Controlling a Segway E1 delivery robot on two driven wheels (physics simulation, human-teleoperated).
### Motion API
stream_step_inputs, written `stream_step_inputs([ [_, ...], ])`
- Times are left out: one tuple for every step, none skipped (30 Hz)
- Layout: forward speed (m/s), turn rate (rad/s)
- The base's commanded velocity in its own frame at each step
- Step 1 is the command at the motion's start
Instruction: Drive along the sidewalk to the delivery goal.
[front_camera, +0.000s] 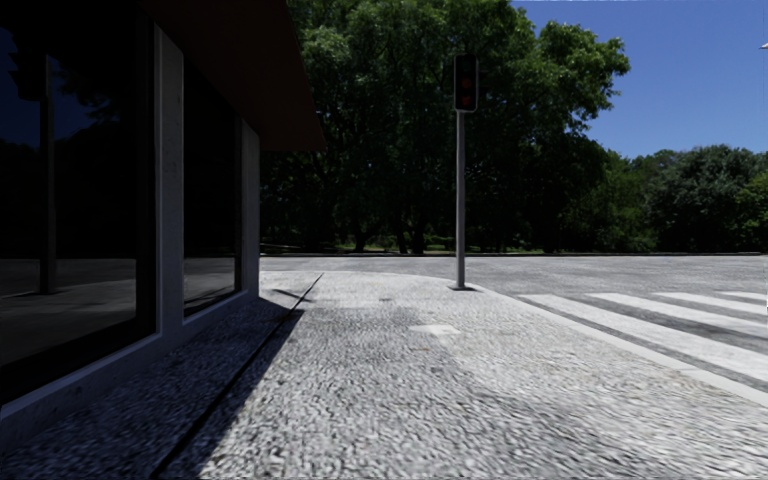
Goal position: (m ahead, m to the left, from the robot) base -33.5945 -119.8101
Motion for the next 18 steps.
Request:
stream_step_inputs([
  [1.33,-0.42],
  [1.33,-0.42],
  [1.33,-0.45],
  [1.33,-0.46],
  [1.32,-0.47],
  [1.32,-0.47],
  [1.32,-0.47],
  [1.32,-0.47],
  [1.32,-0.48],
  [1.32,-0.48],
  [1.32,-0.48],
  [1.32,-0.48],
  [1.32,-0.48],
  [1.32,-0.48],
  [1.32,-0.48],
  [1.32,-0.48],
  [1.32,-0.48],
  [1.32,-0.48],
])
